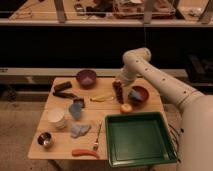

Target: Place banana in purple bowl

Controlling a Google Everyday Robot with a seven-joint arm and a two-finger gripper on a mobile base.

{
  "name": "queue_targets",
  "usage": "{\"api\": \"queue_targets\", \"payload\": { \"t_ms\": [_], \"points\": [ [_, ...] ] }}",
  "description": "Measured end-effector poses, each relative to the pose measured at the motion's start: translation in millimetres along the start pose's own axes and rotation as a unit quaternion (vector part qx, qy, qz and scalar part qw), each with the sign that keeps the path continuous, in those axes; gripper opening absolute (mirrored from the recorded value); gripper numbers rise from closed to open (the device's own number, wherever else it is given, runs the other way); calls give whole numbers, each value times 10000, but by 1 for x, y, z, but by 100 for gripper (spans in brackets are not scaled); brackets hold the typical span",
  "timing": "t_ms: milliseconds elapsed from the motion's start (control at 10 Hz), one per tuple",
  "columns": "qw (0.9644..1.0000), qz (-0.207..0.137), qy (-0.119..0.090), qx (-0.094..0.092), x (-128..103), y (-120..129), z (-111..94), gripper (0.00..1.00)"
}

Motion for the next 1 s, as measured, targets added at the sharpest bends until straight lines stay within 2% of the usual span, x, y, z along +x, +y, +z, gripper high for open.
{"api": "queue_targets", "payload": {
  "t_ms": [200, 300, 400, 500, 600, 800, 1000],
  "points": [
    [9992, -240, -313, -43, -40, -1, 3, 71],
    [9983, -414, -415, -17, -60, 0, 7, 71],
    [9976, -508, -470, -17, -72, 0, 15, 71],
    [9971, -573, -507, -14, -79, 0, 25, 71],
    [9962, -684, -536, 17, -87, 0, 44, 71],
    [9960, -728, -518, 58, -84, -5, 68, 71],
    [9963, -673, -532, 18, -89, -20, 86, 71]
  ]
}}
